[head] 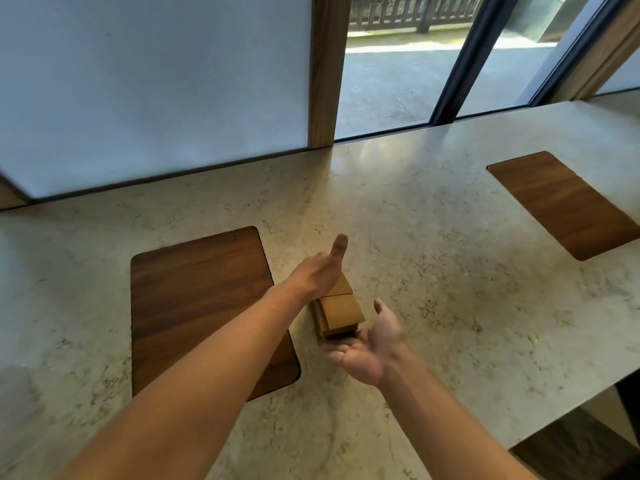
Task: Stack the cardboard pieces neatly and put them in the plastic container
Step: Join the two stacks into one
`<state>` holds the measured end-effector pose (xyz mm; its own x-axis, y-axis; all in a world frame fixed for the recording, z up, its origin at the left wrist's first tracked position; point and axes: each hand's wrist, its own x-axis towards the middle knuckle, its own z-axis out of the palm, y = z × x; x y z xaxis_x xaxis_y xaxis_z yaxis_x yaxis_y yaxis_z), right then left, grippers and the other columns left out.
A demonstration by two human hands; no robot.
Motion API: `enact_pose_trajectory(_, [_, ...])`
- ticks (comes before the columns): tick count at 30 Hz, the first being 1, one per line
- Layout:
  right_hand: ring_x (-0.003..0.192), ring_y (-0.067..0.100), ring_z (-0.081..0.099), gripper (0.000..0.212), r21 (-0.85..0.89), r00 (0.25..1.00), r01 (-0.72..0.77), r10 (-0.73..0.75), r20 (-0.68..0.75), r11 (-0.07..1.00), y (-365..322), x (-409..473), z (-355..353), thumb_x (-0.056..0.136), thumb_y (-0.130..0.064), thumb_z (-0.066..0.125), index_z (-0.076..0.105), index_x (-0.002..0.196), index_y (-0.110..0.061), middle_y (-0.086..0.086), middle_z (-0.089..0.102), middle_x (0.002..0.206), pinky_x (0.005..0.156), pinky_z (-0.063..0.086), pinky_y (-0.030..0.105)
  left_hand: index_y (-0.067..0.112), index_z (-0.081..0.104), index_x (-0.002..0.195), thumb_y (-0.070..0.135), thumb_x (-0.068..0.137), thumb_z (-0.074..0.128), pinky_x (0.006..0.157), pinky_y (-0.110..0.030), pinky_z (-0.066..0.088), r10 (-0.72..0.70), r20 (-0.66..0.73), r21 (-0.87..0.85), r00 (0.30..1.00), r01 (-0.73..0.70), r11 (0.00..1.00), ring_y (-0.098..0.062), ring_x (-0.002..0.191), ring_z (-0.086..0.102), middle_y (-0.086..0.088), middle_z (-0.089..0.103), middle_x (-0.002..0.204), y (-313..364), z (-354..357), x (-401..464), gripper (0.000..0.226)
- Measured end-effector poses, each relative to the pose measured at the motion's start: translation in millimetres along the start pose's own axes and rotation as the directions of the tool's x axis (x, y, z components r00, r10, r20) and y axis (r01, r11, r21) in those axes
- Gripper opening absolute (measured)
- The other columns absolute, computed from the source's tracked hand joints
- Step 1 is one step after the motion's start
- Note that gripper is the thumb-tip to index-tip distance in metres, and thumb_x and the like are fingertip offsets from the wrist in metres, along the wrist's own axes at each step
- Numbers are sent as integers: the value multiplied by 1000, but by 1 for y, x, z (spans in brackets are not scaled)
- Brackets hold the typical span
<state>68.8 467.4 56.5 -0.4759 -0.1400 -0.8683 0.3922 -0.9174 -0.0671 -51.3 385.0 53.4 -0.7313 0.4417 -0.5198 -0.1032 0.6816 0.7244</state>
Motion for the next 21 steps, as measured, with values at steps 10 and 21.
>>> enact_pose_trajectory(10, [138, 48, 46, 82, -300, 960, 122, -189, -206, 946, -7, 8, -26, 105, -54, 42, 18, 161, 1, 33, 40, 153, 110, 44, 56, 5, 62, 122, 65, 103, 6, 103, -46, 42, 87, -266, -74, 960, -110, 991, -40, 110, 59, -36, 61, 125, -17, -4, 6, 85])
enact_pose_trajectory(21, [117, 39, 61, 86, -946, 932, 211, -344, 118, 248, -71, 58, 2, 63, -96, 58, 57, 104, -20, 24, 62, 123, 107, 48, 50, 8, 33, 159, 79, 96, 20, 113, -56, 39, -476, 40, -857, 878, 276, 436, -40, 141, 46, -21, 46, 156, -65, 25, -22, 95])
